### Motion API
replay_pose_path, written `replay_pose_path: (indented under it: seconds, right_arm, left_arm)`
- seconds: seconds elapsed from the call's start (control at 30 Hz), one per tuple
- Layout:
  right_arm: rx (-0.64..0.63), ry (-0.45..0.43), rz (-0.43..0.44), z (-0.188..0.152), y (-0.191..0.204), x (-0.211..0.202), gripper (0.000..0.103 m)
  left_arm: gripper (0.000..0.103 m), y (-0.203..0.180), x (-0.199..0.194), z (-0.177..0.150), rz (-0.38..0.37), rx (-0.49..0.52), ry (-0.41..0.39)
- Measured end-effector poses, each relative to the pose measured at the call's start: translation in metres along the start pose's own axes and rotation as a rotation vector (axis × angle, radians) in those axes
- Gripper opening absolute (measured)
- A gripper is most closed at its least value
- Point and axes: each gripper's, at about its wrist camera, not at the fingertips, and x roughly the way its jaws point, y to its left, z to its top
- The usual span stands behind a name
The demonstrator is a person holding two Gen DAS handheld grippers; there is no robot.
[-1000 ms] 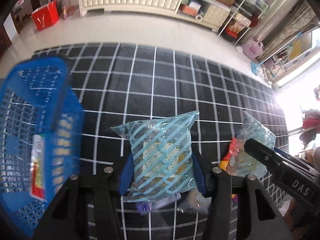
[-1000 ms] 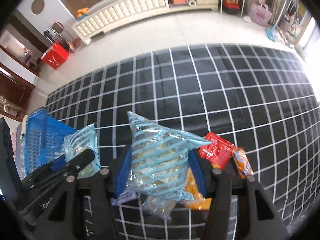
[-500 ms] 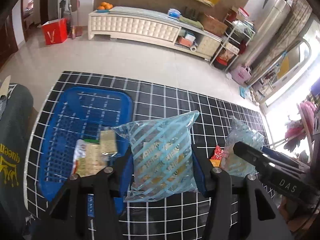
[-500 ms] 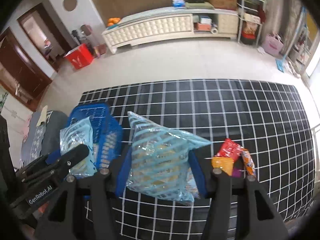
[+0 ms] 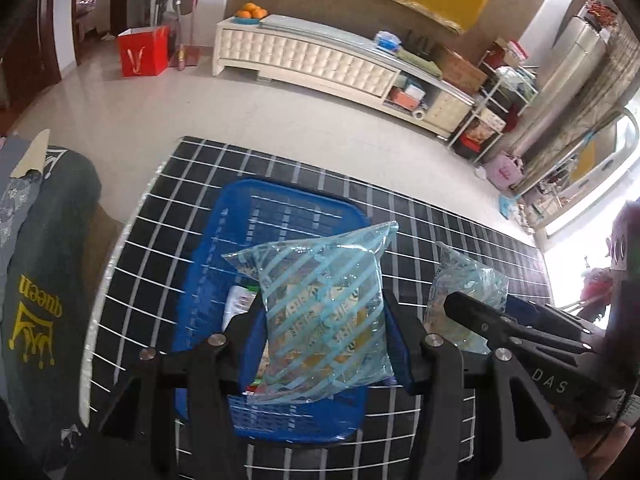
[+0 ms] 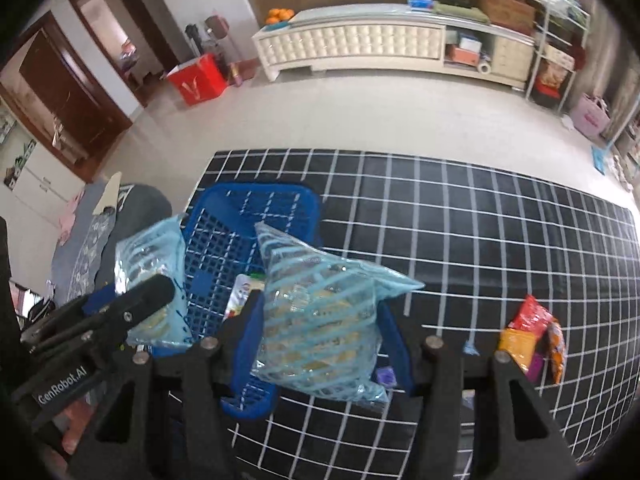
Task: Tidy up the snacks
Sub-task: 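Carry both blue-striped bags over the blue basket and open both tools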
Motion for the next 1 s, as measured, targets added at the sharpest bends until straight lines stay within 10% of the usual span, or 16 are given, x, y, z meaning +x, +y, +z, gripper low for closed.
replay_pose_path:
  seconds: [0.73, 1.0]
  right_arm:
    - [-0.143, 0.110, -0.075, 0.041, 0.058, 0.094, 0.061]
    - [-0.165, 0.101, -0.087, 0.054, 0.059, 0.096, 0.065]
  left_arm:
    - [0.051, 0.061, 0.081, 0.043, 0.075, 0.053, 0.101]
    - [0.054, 0.075, 0.085, 0.054, -0.002, 0.010, 0.103]
